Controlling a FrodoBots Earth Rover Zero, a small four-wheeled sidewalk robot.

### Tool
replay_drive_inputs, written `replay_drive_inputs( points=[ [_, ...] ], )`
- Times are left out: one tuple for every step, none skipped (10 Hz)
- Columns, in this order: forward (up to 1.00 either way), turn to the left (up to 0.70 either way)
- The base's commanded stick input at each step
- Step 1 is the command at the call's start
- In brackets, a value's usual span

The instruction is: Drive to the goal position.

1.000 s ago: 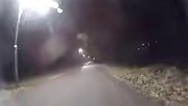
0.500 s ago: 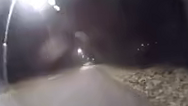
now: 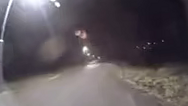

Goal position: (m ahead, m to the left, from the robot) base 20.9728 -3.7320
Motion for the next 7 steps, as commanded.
replay_drive_inputs(
  points=[
    [1.00, 0.00],
    [1.00, 0.00],
    [1.00, 0.00],
    [1.00, 0.36],
    [1.00, 0.04],
    [1.00, 0.00],
    [1.00, 0.00]
  ],
)
